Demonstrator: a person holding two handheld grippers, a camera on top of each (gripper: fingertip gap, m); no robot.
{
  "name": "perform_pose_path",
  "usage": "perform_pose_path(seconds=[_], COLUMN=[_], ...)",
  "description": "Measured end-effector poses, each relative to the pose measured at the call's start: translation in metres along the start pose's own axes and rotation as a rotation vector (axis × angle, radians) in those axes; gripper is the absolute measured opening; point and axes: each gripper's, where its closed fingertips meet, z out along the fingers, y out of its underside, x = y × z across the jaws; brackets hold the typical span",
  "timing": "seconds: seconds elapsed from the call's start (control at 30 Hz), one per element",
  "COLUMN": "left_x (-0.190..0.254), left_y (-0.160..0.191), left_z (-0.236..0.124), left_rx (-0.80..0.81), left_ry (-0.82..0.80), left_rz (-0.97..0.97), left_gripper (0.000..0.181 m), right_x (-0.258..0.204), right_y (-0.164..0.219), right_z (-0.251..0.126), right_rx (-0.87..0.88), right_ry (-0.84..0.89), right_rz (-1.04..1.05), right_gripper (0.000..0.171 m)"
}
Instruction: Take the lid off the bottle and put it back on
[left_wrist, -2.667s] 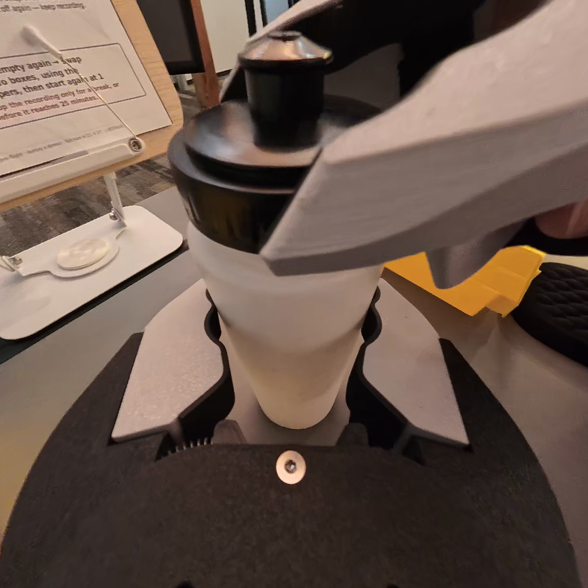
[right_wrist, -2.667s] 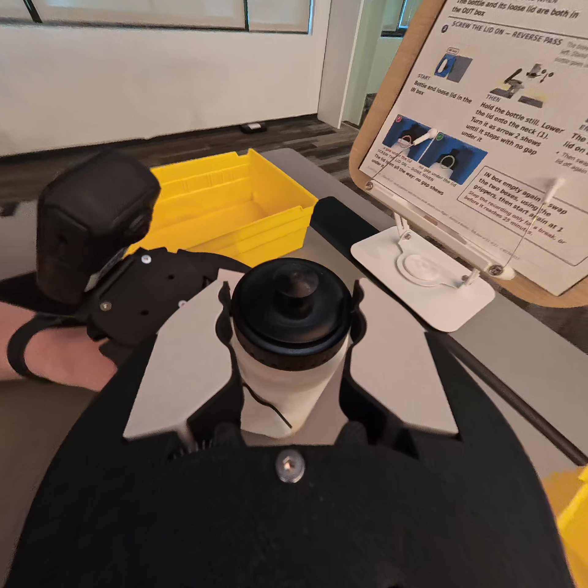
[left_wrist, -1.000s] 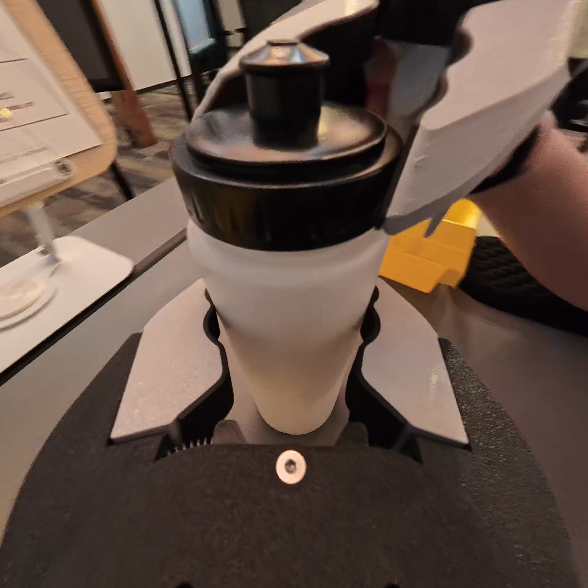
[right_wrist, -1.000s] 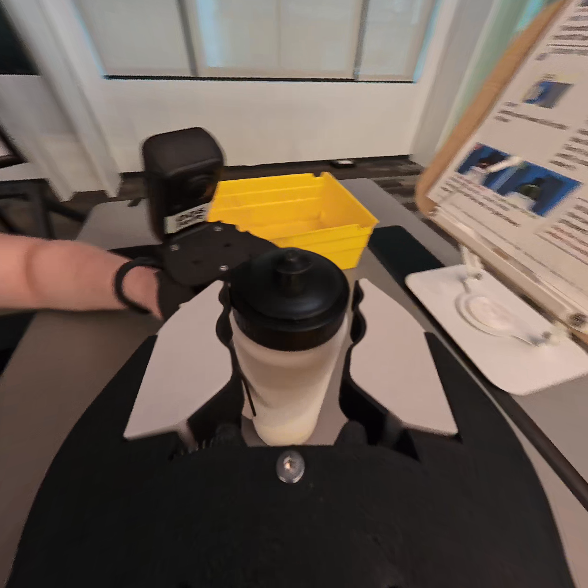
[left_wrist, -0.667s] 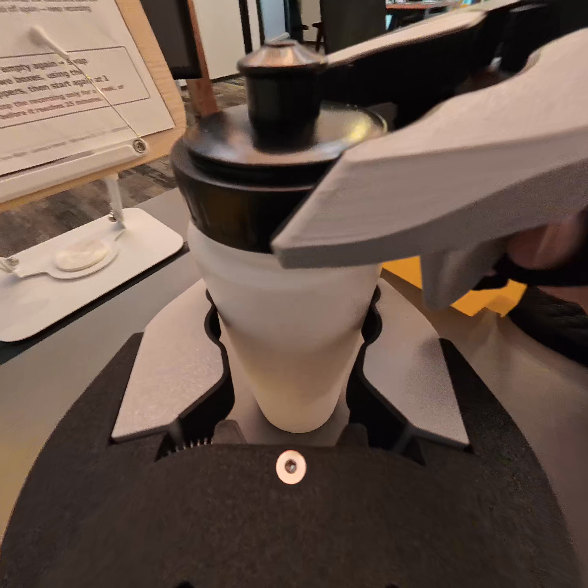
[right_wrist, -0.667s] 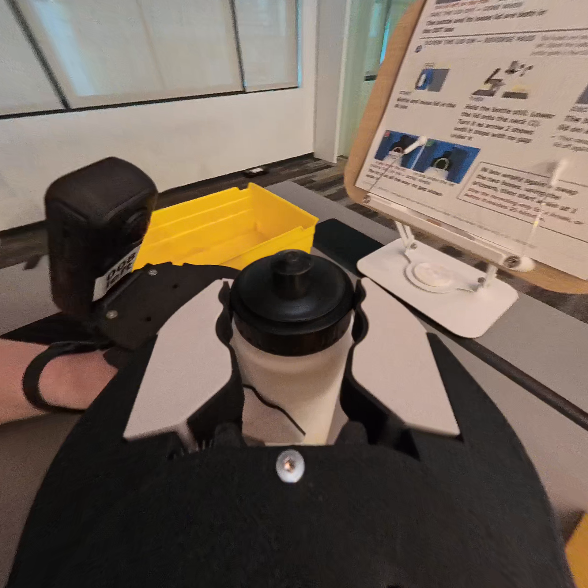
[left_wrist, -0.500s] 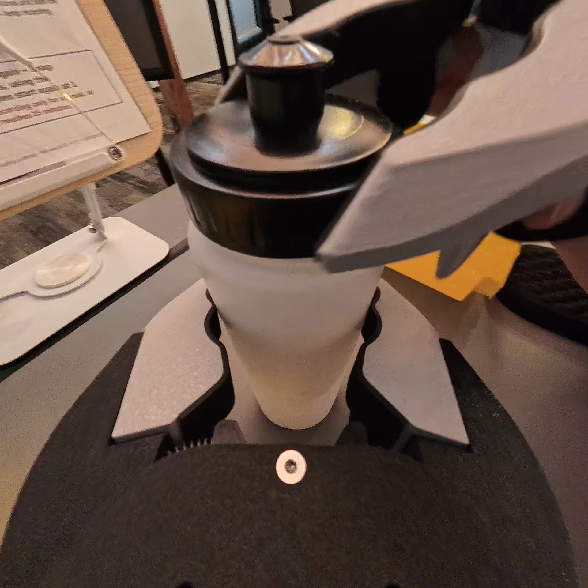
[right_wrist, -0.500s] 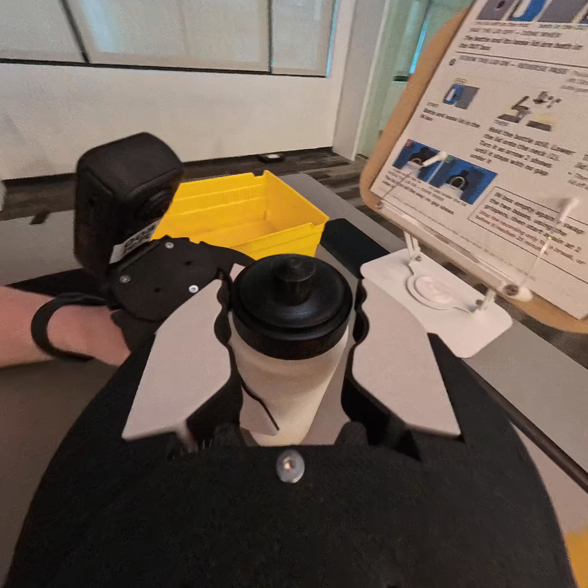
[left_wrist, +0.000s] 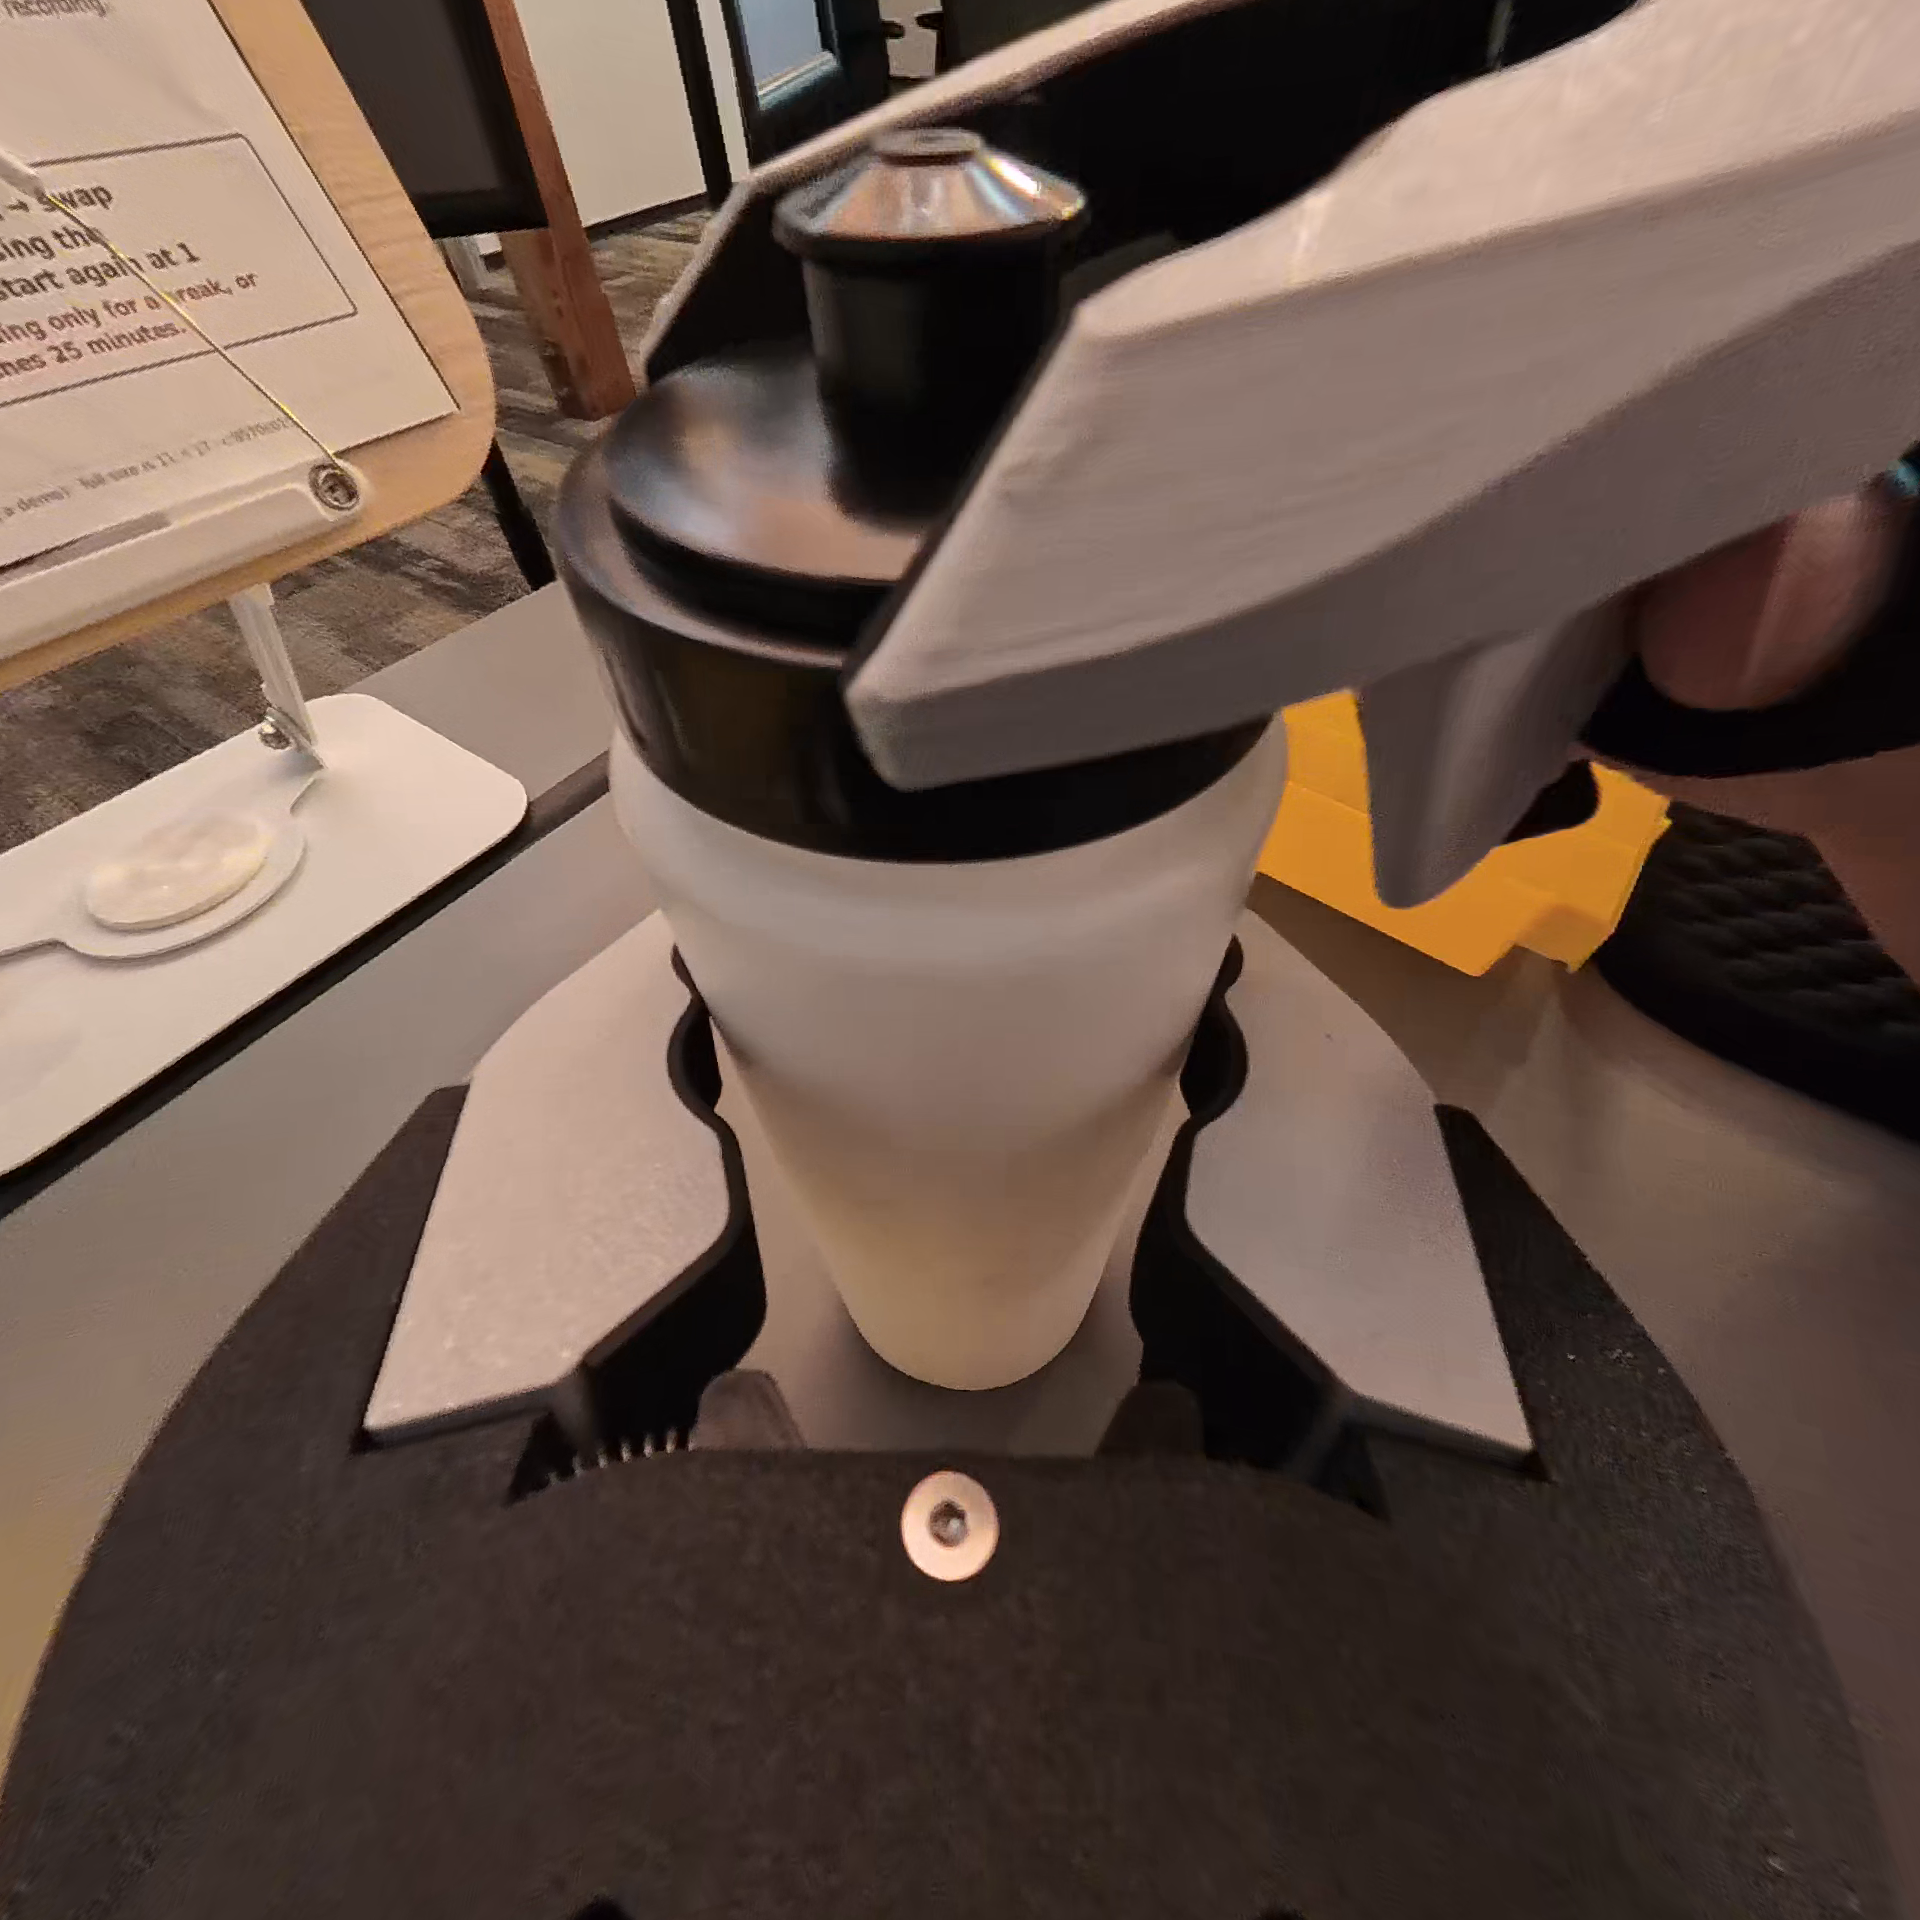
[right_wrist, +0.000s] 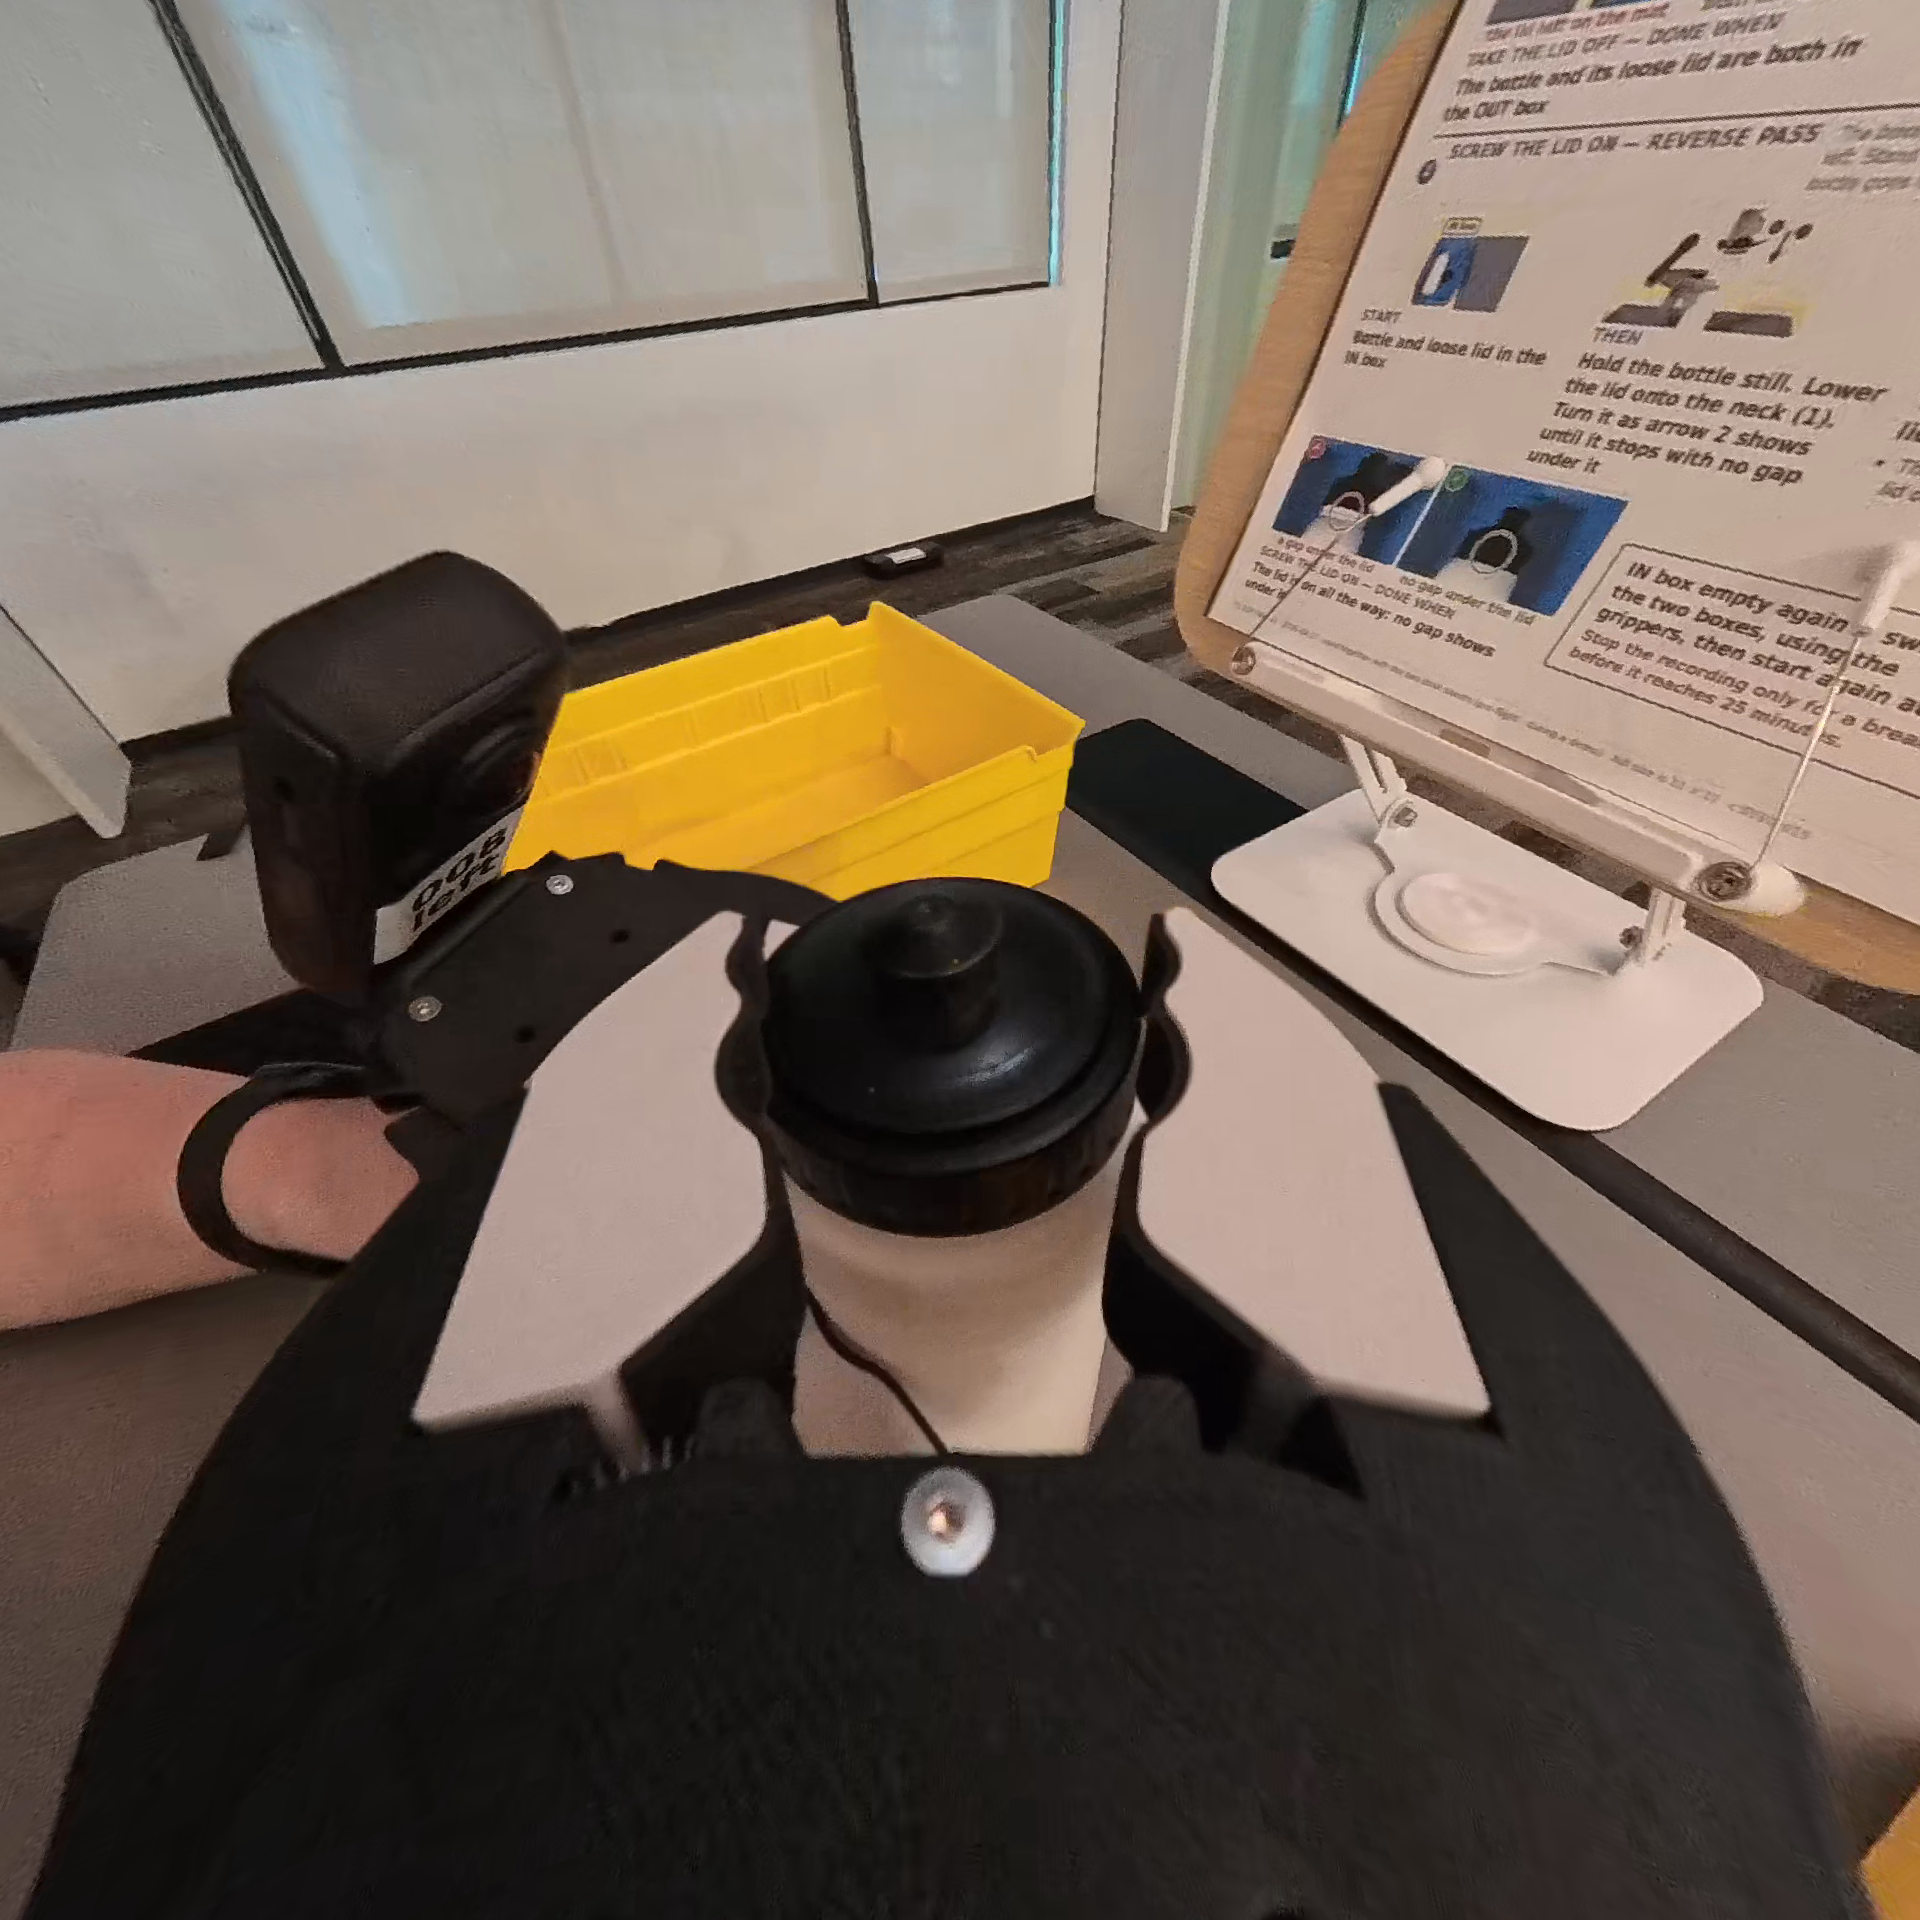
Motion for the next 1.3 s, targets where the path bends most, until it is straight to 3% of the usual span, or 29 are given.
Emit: perform_pose_path(seconds=[0.13,0.3,0.4,0.53,0.63,0.73,0.9,1.0,1.17,1.23,1.3], left_x=[0.012,0.029,0.025,0.000,-0.007,0.000,0.023,0.016,-0.002,0.000,0.004], left_y=[-0.001,-0.001,-0.001,0.001,0.001,0.001,0.000,0.000,0.000,0.001,0.001], left_z=[0.001,0.000,-0.001,0.000,-0.002,-0.001,-0.001,0.000,-0.001,0.000,0.000], left_rx=[0.003,0.009,0.008,-0.010,-0.014,-0.011,-0.002,-0.009,-0.001,-0.014,-0.021], left_ry=[0.104,0.230,0.222,0.031,-0.018,0.062,0.213,0.166,-0.030,0.000,0.071], left_rz=[0.035,0.072,0.056,0.000,-0.015,0.005,0.042,0.017,-0.017,-0.008,0.004], left_gripper=[0.089,0.089,0.089,0.089,0.089,0.089,0.089,0.089,0.088,0.089,0.089], right_x=[-0.007,-0.019,-0.017,-0.003,0.001,0.000,-0.016,-0.012,0.004,0.003,-0.003], right_y=[0.001,0.016,0.015,0.011,0.008,0.013,0.014,0.013,0.009,0.011,0.009], right_z=[-0.009,-0.021,-0.018,0.000,0.008,0.004,-0.008,-0.004,0.009,0.008,0.004], right_rx=[-0.063,-0.119,-0.112,-0.081,-0.013,-0.096,-0.080,-0.086,-0.011,-0.056,-0.072], right_ry=[-0.143,-0.356,-0.317,-0.084,0.056,-0.023,-0.259,-0.188,0.166,0.148,-0.003], right_rz=[-0.090,-0.136,-0.157,-0.078,-0.049,-0.136,-0.156,-0.141,-0.075,-0.100,-0.106], right_gripper=[0.082,0.078,0.077,0.077,0.077,0.079,0.080,0.080,0.080,0.079,0.080])
